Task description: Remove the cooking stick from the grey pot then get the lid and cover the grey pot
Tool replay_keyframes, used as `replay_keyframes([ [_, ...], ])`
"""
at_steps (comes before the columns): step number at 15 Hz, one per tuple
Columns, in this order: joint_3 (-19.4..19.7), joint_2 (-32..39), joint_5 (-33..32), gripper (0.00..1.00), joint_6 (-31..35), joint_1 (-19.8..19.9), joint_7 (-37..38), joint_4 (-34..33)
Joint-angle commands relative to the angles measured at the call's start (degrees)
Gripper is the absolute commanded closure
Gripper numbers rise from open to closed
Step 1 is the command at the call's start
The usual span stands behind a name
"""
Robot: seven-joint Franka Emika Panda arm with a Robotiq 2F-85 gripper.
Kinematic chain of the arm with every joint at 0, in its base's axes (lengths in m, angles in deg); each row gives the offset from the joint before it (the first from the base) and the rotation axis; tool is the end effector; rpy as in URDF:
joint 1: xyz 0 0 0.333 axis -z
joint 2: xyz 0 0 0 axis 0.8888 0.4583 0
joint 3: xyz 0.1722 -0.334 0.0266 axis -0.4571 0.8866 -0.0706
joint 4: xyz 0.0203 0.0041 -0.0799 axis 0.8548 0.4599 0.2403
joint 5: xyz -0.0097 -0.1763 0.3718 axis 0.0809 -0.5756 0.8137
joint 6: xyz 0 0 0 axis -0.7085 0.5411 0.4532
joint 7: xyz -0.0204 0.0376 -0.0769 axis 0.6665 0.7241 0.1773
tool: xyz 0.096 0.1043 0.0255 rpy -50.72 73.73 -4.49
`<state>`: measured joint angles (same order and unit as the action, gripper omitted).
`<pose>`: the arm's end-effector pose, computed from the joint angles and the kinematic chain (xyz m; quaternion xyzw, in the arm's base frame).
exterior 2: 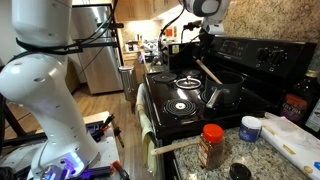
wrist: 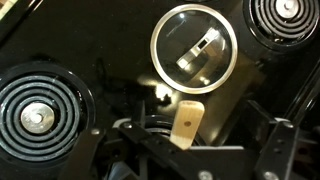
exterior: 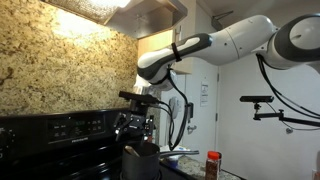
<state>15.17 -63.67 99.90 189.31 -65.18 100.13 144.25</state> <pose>0.7074 0.0584 0.4246 -0.8129 0.5504 0.1096 0.1555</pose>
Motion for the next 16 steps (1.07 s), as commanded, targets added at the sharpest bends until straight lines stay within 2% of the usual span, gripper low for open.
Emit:
replay_keyframes([
  [1,0.14,0.58,-1.58,0.00,-0.16,0.03,1.48,-1.09],
  [11,0.29,6.33,-0.64,0.00,-1.20,0.69,1.06,-5.82],
  [12,0.24,6.84,-0.33,0.25,-0.81,0.71,1.26,-6.46],
  [13,0.31,7.38,-0.68,0.27,-1.26,0.63,1.46,-7.20],
  [16,0.37,8.20,-0.83,0.47,-1.12,0.53,1.78,-8.48],
])
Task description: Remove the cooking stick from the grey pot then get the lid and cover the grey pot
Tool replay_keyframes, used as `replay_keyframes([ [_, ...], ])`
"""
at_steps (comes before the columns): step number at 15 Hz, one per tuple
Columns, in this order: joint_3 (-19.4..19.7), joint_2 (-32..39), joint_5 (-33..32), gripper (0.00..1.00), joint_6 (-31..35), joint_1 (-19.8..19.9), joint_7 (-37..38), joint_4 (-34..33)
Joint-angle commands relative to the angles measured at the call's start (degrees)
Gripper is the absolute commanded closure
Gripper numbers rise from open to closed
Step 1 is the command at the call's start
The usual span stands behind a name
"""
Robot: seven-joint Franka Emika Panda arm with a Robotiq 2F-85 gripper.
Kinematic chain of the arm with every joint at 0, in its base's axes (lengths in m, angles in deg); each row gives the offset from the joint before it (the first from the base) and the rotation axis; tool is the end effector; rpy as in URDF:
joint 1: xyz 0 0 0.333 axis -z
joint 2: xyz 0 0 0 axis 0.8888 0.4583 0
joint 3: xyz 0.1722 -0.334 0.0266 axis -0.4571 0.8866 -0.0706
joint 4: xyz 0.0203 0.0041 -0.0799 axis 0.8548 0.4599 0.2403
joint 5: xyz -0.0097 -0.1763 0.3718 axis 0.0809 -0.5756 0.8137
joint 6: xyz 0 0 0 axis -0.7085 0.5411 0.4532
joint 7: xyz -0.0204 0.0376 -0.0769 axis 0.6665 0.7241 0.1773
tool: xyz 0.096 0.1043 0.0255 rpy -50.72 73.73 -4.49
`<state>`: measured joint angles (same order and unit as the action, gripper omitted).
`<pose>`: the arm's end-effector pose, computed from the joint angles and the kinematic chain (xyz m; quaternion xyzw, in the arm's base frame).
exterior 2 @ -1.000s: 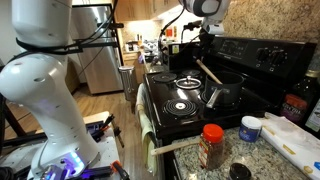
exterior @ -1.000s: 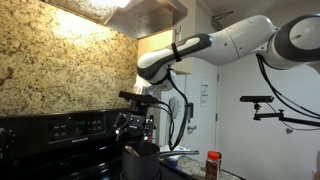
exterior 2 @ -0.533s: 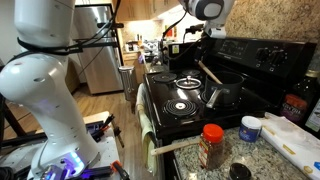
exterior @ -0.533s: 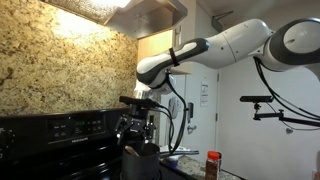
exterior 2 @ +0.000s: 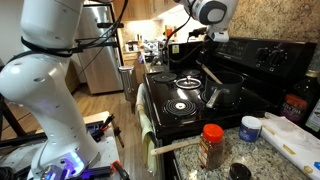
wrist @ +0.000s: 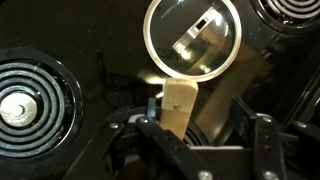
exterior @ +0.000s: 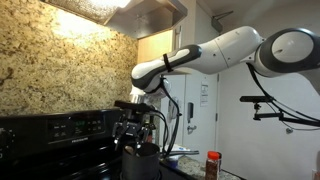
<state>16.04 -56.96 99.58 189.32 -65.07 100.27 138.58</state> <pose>0.7395 0.0484 0.3876 -0.8091 0.5585 0.1119 0.1451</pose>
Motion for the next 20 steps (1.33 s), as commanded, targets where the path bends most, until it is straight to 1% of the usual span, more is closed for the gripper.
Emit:
replay_keyframes([
  [1,-0.47,1.70,-0.56,0.55,-1.15,0.43,1.65,-3.05],
  [7,-0.35,1.72,-0.69,0.93,-2.37,0.39,3.02,-3.45],
  [9,-0.31,0.44,-1.13,0.93,-3.00,-0.03,4.13,-2.63],
  [14,-0.16,-5.55,-3.83,0.93,-0.95,-2.26,4.95,2.71],
  [20,-0.66,-13.84,-10.08,0.93,6.31,-5.39,4.45,12.72],
])
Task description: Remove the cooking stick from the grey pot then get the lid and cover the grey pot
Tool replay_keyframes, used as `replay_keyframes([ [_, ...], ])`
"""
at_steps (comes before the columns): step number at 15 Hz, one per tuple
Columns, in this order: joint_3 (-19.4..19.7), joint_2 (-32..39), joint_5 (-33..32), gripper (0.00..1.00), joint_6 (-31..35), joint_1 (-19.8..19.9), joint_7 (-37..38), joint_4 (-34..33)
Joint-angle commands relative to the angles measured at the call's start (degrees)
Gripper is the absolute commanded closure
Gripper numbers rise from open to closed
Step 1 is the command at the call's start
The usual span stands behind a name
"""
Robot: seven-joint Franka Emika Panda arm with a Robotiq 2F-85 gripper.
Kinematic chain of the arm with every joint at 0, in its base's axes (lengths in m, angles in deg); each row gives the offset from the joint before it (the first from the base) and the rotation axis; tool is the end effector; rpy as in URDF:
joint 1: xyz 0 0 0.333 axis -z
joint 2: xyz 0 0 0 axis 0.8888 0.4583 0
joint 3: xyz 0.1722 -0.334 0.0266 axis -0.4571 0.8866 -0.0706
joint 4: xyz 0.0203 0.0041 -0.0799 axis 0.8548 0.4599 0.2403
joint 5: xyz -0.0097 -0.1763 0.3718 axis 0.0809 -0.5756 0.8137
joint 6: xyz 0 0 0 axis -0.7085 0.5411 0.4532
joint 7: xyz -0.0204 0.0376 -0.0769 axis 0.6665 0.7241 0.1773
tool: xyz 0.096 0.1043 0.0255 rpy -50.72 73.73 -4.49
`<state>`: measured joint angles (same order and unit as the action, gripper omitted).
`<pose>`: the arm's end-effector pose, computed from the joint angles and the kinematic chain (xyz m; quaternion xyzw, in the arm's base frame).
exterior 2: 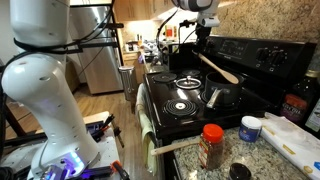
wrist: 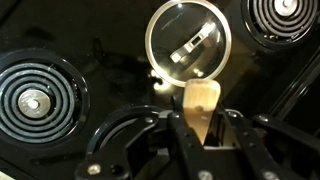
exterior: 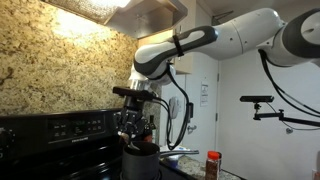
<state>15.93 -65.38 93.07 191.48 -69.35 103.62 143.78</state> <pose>0.7059 0.0890 0.4491 -0.8333 0.5359 0.0564 0.1232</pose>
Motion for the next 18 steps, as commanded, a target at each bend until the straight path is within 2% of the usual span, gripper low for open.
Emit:
replay_keyframes([
  [1,-0.70,-6.12,-5.29,0.93,4.74,-1.63,1.04,9.09],
  [5,-2.58,-7.07,-12.05,0.93,8.66,-3.45,-1.69,14.51],
  [6,-2.50,-5.29,-9.84,0.72,5.65,-2.25,-0.04,10.53],
  [9,-3.23,-5.34,-11.39,0.72,7.39,-3.20,-0.07,12.68],
  [10,-3.21,-5.36,-11.42,0.93,7.40,-3.19,-0.17,12.70],
  [14,-3.75,-7.21,-13.76,0.93,10.69,-4.38,-0.49,13.79],
  [18,-4.38,-13.25,-19.59,0.93,15.86,-5.79,0.38,22.52],
])
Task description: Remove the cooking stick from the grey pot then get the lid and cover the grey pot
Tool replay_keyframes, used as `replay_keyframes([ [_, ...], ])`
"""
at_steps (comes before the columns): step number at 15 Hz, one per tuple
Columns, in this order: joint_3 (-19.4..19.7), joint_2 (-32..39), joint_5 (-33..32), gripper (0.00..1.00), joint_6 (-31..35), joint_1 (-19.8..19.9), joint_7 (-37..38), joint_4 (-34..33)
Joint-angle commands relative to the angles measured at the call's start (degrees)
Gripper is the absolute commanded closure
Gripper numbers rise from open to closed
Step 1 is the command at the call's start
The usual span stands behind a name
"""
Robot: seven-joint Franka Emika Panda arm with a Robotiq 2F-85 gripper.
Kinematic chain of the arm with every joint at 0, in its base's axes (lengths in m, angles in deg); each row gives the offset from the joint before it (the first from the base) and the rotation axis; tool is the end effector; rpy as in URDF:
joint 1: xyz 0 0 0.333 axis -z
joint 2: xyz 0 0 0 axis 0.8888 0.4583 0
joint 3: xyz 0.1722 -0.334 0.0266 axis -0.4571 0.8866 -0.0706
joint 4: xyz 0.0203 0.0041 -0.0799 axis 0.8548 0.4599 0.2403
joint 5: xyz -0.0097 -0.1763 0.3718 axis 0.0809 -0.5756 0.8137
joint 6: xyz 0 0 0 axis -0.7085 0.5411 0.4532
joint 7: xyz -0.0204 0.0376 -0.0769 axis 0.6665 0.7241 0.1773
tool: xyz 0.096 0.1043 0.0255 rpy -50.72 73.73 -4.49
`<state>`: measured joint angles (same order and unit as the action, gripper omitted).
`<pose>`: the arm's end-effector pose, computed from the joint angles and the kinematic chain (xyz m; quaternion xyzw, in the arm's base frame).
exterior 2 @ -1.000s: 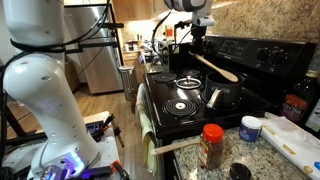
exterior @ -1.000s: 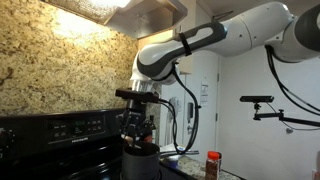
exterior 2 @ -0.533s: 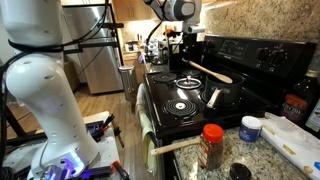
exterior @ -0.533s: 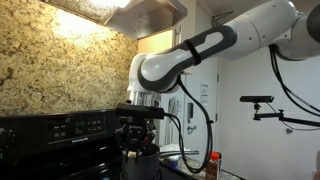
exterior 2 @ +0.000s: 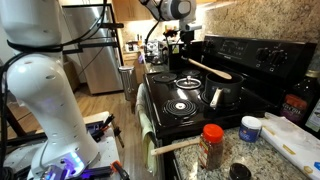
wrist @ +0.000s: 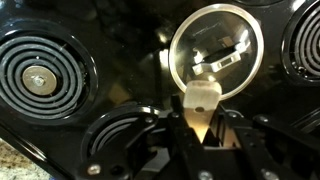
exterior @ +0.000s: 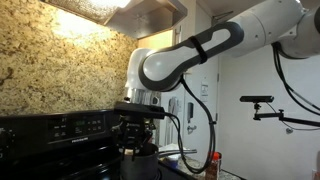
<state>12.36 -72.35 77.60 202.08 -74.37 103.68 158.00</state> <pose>0.6463 0.1532 0.4236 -0.8997 0.4330 -0.0293 0.0458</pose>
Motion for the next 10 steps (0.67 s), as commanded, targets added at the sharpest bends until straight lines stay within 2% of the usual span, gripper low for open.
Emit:
replay_keyframes([
  [1,-0.89,-8.38,-6.17,0.93,8.42,-1.09,1.48,11.64],
  [5,-2.33,-18.21,-14.05,0.93,21.41,-0.96,7.73,24.86],
  [8,-4.92,-23.60,-14.10,0.93,19.95,0.47,6.66,31.91],
  [9,-5.26,-18.95,-12.52,0.72,19.49,1.16,5.19,26.32],
  [10,-5.89,-20.87,-12.38,0.72,19.51,1.39,5.09,28.76],
])
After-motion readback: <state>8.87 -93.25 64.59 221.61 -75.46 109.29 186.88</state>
